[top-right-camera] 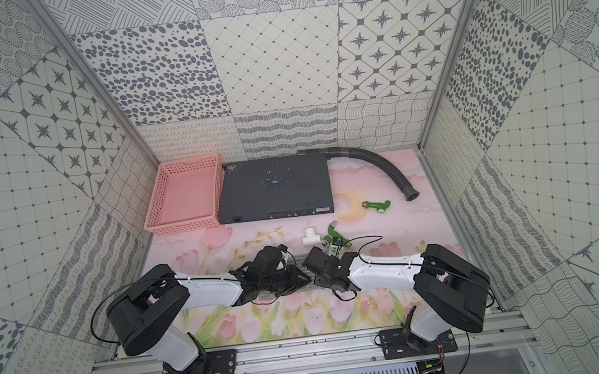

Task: Fold the square dishcloth
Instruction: Fold the cleaning item at the center of the board.

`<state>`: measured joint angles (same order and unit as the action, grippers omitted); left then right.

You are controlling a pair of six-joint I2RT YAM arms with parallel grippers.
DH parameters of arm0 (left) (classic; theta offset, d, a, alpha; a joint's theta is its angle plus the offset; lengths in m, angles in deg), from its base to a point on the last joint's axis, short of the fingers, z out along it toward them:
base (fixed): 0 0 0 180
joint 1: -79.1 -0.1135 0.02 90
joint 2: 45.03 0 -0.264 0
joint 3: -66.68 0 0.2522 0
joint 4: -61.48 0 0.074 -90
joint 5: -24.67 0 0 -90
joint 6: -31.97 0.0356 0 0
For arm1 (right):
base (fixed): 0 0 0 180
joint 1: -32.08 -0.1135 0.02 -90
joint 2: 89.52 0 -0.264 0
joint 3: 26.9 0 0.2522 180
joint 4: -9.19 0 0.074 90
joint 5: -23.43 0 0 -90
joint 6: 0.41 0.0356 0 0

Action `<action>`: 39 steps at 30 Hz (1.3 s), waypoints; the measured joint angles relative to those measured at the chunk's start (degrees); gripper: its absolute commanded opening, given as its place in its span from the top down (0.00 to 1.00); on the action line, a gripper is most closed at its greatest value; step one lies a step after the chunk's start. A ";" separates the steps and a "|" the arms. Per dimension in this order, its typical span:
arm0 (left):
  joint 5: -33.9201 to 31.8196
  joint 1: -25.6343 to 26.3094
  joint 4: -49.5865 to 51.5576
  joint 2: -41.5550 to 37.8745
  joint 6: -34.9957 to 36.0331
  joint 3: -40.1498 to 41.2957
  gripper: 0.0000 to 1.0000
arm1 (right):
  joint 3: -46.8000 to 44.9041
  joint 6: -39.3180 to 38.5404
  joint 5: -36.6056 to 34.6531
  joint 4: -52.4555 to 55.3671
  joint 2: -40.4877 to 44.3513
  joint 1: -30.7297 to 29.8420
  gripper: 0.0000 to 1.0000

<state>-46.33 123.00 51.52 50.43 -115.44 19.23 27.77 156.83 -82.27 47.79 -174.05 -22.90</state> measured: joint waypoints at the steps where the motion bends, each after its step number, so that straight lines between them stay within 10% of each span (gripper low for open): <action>1: -0.02 0.00 0.07 -0.04 -0.04 0.00 0.74 | -0.24 -0.17 0.02 0.15 0.52 0.42 0.61; 21: -1.01 0.00 7.91 -8.85 0.17 -3.41 0.62 | 0.87 -4.68 0.74 1.88 -0.09 3.37 0.63; 39: -19.52 -3.26 32.89 -21.03 6.95 -4.11 0.65 | 2.25 -5.35 1.01 1.57 -2.80 3.76 0.68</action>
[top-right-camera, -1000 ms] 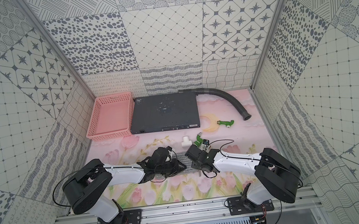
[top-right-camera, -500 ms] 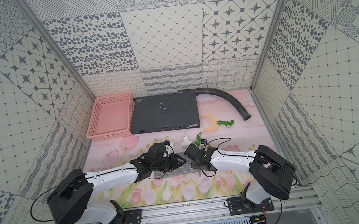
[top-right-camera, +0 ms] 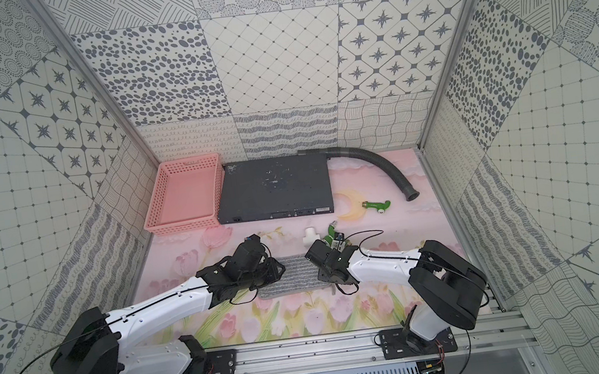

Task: Fold the square dishcloth
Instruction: Fold the cleaning item at the center of the board.

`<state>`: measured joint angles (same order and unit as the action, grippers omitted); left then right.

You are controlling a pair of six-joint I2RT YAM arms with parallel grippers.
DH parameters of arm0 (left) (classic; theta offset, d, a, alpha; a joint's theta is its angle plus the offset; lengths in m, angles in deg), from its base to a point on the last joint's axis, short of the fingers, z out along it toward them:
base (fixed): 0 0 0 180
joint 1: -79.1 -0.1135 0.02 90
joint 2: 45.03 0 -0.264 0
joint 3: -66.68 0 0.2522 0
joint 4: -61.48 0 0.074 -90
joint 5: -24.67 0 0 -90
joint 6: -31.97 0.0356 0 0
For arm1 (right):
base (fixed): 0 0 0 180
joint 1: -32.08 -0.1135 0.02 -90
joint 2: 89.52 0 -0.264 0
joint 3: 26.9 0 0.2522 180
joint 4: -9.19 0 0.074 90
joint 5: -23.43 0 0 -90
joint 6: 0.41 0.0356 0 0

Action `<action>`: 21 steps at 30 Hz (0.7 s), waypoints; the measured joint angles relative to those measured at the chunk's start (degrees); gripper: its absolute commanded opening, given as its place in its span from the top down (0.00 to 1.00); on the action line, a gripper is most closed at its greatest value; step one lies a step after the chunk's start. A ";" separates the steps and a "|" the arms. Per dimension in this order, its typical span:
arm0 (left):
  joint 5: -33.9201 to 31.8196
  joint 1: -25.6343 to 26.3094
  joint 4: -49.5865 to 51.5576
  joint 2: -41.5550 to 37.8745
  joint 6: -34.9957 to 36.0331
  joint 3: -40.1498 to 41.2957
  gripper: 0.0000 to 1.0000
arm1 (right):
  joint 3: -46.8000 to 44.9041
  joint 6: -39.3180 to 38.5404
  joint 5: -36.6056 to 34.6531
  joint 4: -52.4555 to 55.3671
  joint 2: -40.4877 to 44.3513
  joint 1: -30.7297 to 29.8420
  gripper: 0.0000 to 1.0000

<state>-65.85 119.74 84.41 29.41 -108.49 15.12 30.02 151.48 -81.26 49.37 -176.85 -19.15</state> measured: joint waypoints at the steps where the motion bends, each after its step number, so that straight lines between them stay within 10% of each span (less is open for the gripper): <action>1: -0.48 -0.35 0.55 0.46 0.07 0.35 0.66 | 0.15 0.00 -0.02 -0.09 -0.28 0.07 0.68; 21: -2.34 -2.47 3.50 4.17 0.04 3.10 0.68 | 0.63 0.44 0.11 -2.82 -2.01 0.20 0.95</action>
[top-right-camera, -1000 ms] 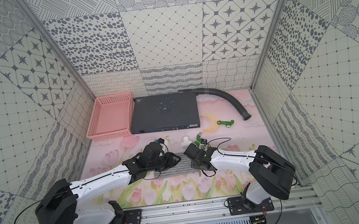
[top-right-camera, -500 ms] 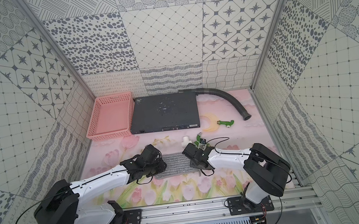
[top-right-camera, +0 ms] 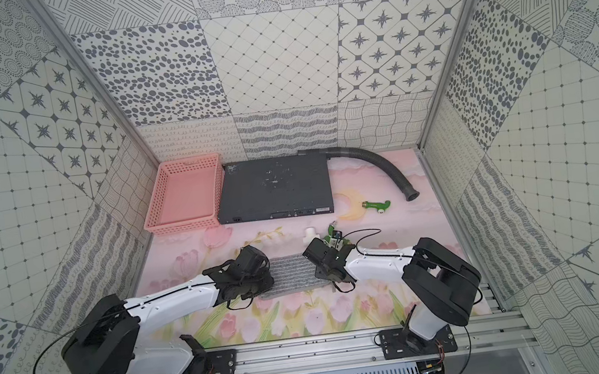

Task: Fold the square dishcloth
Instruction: Fold the cleaning item at the center of the board.

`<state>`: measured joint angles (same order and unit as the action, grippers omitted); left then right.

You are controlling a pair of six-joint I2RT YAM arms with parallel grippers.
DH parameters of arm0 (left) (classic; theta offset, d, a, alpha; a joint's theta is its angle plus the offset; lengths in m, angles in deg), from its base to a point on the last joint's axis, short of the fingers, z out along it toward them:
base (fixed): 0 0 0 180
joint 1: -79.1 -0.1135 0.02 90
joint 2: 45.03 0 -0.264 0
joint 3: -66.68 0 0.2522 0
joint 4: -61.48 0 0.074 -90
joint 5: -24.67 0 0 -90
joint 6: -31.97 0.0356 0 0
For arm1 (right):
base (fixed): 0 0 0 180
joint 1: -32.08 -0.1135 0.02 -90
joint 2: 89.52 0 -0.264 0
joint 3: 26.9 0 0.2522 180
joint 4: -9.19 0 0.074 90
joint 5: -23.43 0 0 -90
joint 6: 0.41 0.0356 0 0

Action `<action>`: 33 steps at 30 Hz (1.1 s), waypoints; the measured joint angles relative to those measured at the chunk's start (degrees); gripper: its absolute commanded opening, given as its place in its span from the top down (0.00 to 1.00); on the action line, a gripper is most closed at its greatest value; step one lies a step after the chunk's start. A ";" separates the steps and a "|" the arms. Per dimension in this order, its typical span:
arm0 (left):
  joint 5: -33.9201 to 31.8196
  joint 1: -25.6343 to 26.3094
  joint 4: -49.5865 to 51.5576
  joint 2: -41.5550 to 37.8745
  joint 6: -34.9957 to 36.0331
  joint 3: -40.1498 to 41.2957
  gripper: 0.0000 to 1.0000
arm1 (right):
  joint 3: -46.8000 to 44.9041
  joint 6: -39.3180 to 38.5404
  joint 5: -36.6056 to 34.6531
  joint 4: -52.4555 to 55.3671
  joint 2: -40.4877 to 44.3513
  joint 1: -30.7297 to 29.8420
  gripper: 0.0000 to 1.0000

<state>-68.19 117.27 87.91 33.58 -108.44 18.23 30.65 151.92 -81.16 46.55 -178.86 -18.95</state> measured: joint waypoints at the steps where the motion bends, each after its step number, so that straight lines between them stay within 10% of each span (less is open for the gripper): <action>1: -0.04 -0.02 0.39 -0.50 -0.02 0.04 0.68 | 0.00 0.02 0.02 -0.02 0.00 0.00 0.96; 33: -2.03 -0.33 1.16 -1.86 -1.53 2.75 0.82 | 13.11 -3.45 -8.41 16.61 1.42 -9.22 1.00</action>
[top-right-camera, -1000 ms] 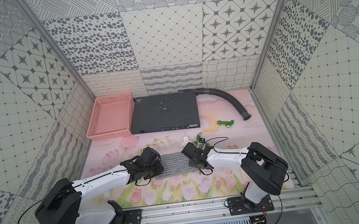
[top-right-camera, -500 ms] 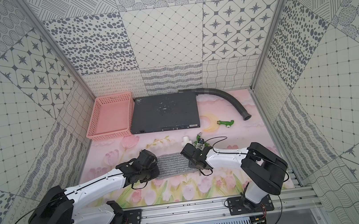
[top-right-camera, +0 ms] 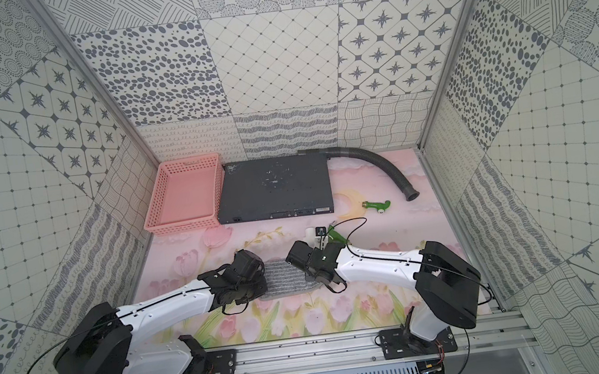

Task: Fold the square dishcloth
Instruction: Fold the cleaning item at the center of the board.

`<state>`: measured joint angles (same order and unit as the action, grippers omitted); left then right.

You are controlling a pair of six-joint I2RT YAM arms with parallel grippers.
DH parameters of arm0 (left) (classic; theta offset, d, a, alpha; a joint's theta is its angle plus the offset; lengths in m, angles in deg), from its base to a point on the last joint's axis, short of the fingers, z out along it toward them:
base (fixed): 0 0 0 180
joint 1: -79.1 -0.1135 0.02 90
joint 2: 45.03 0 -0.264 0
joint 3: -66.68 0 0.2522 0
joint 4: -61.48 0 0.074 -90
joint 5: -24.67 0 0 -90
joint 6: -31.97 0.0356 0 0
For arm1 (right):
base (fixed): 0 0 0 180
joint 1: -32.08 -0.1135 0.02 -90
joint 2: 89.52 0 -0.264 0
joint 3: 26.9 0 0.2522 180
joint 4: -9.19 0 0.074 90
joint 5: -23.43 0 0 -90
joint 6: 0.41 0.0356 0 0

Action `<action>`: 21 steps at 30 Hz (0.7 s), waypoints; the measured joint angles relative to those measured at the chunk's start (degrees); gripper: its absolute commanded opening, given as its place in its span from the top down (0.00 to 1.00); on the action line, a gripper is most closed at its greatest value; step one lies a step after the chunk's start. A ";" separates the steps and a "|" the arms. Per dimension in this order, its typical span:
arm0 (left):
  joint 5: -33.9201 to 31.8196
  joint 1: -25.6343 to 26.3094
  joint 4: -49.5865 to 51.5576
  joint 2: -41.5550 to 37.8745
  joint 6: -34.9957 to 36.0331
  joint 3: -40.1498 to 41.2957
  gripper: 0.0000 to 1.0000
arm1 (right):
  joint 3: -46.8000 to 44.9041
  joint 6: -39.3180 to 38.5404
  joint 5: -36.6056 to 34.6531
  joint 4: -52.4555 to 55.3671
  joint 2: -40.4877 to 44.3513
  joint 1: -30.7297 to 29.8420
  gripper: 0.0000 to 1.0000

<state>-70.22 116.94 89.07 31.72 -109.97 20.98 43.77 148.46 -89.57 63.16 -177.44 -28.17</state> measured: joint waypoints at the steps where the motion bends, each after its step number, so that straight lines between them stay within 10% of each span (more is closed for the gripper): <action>1: 0.07 0.00 -0.57 0.22 -0.15 0.00 0.82 | 0.79 -0.24 -0.17 0.33 -0.02 -0.59 1.00; 21: 2.67 0.02 -12.41 0.39 -3.67 2.45 0.85 | 11.85 -1.88 1.97 -0.66 -8.50 -4.74 1.00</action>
<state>-67.55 116.96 76.66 32.12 -113.65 23.43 55.61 146.58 -87.60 62.50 -185.94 -32.91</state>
